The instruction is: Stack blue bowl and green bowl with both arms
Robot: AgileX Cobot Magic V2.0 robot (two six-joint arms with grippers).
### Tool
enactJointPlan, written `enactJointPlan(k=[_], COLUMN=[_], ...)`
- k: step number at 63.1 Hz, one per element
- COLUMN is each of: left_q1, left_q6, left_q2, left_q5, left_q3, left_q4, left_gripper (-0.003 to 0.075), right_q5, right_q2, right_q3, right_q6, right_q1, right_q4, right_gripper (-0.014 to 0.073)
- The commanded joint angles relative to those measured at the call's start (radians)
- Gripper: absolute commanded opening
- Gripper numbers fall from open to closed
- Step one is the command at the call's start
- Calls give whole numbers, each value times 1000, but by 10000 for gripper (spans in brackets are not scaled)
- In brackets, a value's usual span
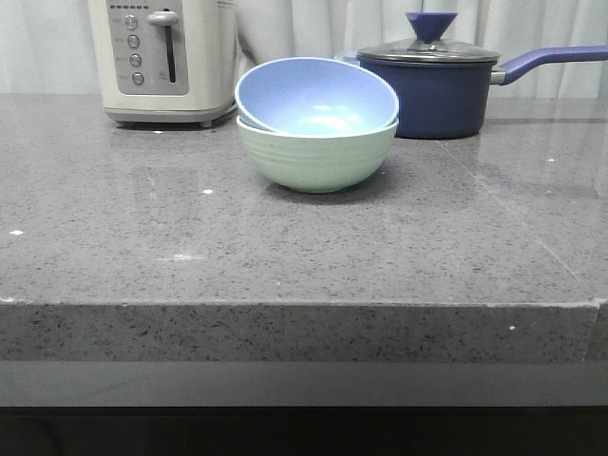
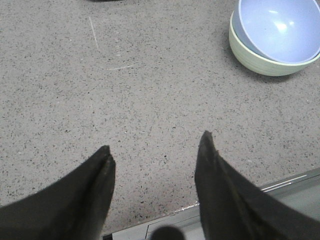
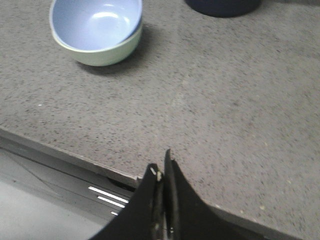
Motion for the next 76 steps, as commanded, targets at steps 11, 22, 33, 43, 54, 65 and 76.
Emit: enactJointPlan(k=[11, 22, 33, 43, 54, 65, 76], left_q1=[4, 4, 4, 4, -1, 66, 220], left_q6=[-8, -8, -8, -8, -8, -1, -1], left_q2=[-2, -2, -2, -2, -5, -121, -326], left_q5=[-76, -74, -76, -76, -91, -239, -511], left_q3=[-25, -25, -25, -25, -16, 105, 366], left_q4=[-12, -12, -12, -12, -16, -8, -42], left_gripper=[367, 151, -20, -20, -20, -20, -20], right_q5=[-68, -67, -67, -67, -67, -67, -67], right_q2=[-9, -9, -9, -9, -9, -9, -9], right_q3=[-15, -15, -15, -15, -15, -15, -15], right_q6=[54, 54, 54, 54, 54, 54, 54], right_q1=[-7, -7, -7, -7, -7, -7, -7], right_q4=[-62, -62, -62, -62, -62, -62, -60], right_gripper=[-54, -54, -54, -54, -54, -54, -54])
